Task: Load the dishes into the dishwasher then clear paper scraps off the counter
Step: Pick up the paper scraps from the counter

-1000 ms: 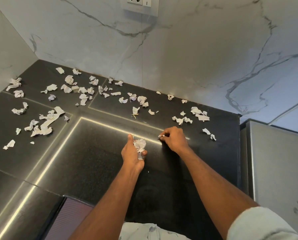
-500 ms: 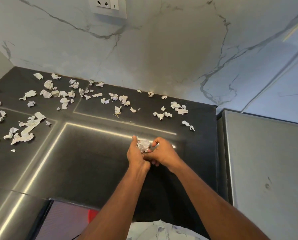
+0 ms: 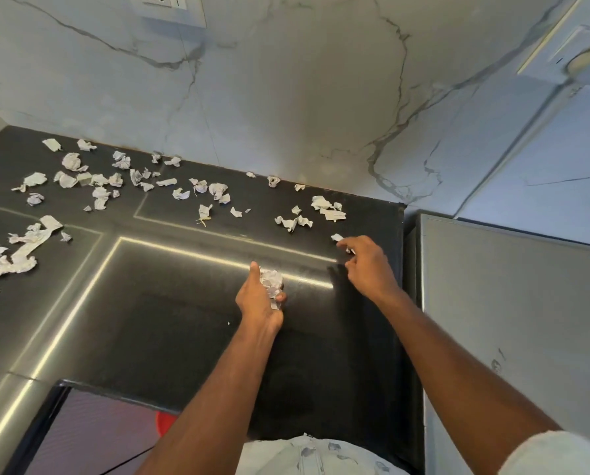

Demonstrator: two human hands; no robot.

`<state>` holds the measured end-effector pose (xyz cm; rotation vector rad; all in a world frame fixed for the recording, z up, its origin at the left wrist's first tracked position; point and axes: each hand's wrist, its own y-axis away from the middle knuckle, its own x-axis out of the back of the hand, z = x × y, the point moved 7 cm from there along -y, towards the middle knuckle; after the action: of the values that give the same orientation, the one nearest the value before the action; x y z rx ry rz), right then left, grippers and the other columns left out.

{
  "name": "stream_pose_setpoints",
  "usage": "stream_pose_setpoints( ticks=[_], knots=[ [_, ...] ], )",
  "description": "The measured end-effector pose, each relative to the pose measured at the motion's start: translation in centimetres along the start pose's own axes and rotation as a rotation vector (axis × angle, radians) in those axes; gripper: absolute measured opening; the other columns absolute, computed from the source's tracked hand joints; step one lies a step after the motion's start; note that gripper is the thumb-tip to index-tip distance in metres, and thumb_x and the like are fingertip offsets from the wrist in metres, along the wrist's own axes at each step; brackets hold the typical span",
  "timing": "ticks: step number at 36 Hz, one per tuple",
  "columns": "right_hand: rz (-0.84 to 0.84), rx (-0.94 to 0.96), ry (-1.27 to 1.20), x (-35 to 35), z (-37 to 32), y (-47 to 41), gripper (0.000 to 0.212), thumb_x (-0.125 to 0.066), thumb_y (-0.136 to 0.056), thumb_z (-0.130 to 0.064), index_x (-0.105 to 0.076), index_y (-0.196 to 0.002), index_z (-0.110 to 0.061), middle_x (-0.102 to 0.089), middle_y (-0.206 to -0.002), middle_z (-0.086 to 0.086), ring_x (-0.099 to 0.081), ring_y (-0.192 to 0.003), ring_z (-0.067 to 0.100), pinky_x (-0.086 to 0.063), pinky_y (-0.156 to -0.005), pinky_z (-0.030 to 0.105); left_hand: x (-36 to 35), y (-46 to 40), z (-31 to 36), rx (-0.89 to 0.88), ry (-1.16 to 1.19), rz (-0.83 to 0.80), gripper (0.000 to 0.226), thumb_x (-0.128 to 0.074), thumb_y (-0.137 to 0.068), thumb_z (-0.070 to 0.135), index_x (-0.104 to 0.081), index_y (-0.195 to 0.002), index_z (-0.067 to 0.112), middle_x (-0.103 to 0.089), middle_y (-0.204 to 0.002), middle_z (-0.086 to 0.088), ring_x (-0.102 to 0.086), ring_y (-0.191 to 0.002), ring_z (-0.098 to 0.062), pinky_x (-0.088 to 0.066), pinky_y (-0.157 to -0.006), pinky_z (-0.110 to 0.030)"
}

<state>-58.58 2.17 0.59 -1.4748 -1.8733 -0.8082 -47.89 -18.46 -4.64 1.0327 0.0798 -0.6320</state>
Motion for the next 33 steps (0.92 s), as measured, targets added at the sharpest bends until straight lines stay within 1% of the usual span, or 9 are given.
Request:
stream_pose_setpoints(
  ticks=[3, 6, 8, 13, 17, 22, 26, 30, 33],
  knots=[
    [-0.093, 0.122, 0.220, 0.3, 0.3, -2.4, 0.073, -0.060, -0.080, 0.015, -0.053, -0.142, -0.024, -0.046, -0.140, 0.001, -0.051, -0.121, 0.026, -0.045, -0.102, 0.031, 0.1, 0.2, -0.3, -0.023, 0.007, 0.019, 0.023, -0.064, -0.098, 0.031, -0.056, -0.087, 0.012, -0.052, -0.067, -0.005, -0.047, -0.043, -0.012, -0.030, -0.034, -0.019],
    [-0.253, 0.138, 0.377, -0.3, 0.7, -4.5, 0.078, -0.060, -0.085, 0.011, -0.043, -0.150, -0.028, -0.032, -0.156, 0.001, -0.042, -0.134, 0.030, -0.041, -0.110, 0.038, 0.3, 0.3, -0.5, -0.044, 0.020, 0.033, 0.023, -0.064, -0.098, 0.030, -0.056, -0.087, 0.012, -0.052, -0.069, -0.006, -0.046, -0.042, -0.011, -0.030, -0.034, -0.019],
    [-0.341, 0.162, 0.420, -0.8, 0.8, -5.5, 0.076, -0.061, -0.086, 0.009, -0.044, -0.149, -0.029, -0.030, -0.158, 0.000, -0.041, -0.136, 0.030, -0.039, -0.112, 0.039, 0.7, 0.5, -0.4, -0.061, 0.014, 0.050, 0.022, -0.065, -0.097, 0.031, -0.058, -0.088, 0.012, -0.053, -0.070, -0.005, -0.046, -0.043, -0.011, -0.030, -0.034, -0.018],
    [-0.381, 0.212, 0.465, -1.9, 1.4, -6.1, 0.051, -0.063, -0.087, 0.004, -0.064, -0.133, -0.020, -0.053, -0.134, 0.002, -0.056, -0.117, 0.023, -0.048, -0.099, 0.034, 2.3, 1.0, -0.2, -0.072, 0.002, 0.079, 0.023, -0.066, -0.096, 0.032, -0.060, -0.094, 0.011, -0.055, -0.074, -0.005, -0.048, -0.047, -0.011, -0.032, -0.035, -0.020],
    [-0.290, 0.105, 0.413, -1.7, 2.8, -5.3, 0.028, -0.061, -0.091, -0.005, -0.074, -0.111, -0.020, -0.067, -0.115, 0.003, -0.065, -0.099, 0.023, -0.055, -0.089, 0.036, 3.7, 1.5, 0.1, -0.082, 0.013, 0.113, 0.025, -0.067, -0.096, 0.032, -0.060, -0.098, 0.009, -0.055, -0.075, -0.006, -0.047, -0.049, -0.012, -0.033, -0.035, -0.020],
    [-0.229, 0.004, 0.230, -1.6, 3.7, -2.6, 0.009, -0.074, -0.088, -0.013, -0.077, -0.094, -0.018, -0.073, -0.097, 0.001, -0.067, -0.087, 0.015, -0.056, -0.087, 0.032, 5.0, 2.6, -0.5, -0.090, 0.027, 0.115, 0.025, -0.067, -0.096, 0.033, -0.059, -0.095, 0.009, -0.054, -0.076, -0.006, -0.047, -0.049, -0.012, -0.033, -0.035, -0.020],
    [-0.189, -0.016, 0.008, -2.1, 2.7, 0.2, 0.005, -0.081, -0.082, -0.017, -0.078, -0.085, -0.020, -0.073, -0.086, -0.004, -0.066, -0.083, 0.007, -0.056, -0.084, 0.029, 5.9, 4.1, -0.8, -0.109, 0.027, 0.119, 0.024, -0.068, -0.095, 0.033, -0.060, -0.092, 0.010, -0.055, -0.078, -0.005, -0.047, -0.051, -0.013, -0.032, -0.036, -0.020],
    [-0.204, -0.062, -0.228, -3.9, -0.3, 3.3, 0.008, -0.086, -0.076, -0.022, -0.079, -0.079, -0.023, -0.072, -0.071, -0.011, -0.066, -0.068, 0.000, -0.052, -0.068, 0.019, 7.7, 5.7, -0.4, -0.139, 0.074, 0.128, 0.023, -0.067, -0.096, 0.032, -0.060, -0.088, 0.011, -0.056, -0.077, -0.006, -0.047, -0.050, -0.013, -0.031, -0.036, -0.020],
    [-0.239, -0.103, -0.431, -6.3, -3.0, 5.8, 0.008, -0.085, -0.078, -0.016, -0.079, -0.082, -0.016, -0.071, -0.068, -0.008, -0.060, -0.055, -0.001, -0.048, -0.058, 0.017, 10.2, 6.9, -0.1, -0.163, 0.131, 0.170, 0.023, -0.067, -0.096, 0.031, -0.060, -0.088, 0.011, -0.057, -0.074, -0.006, -0.050, -0.050, -0.014, -0.032, -0.035, -0.019]
  ],
)
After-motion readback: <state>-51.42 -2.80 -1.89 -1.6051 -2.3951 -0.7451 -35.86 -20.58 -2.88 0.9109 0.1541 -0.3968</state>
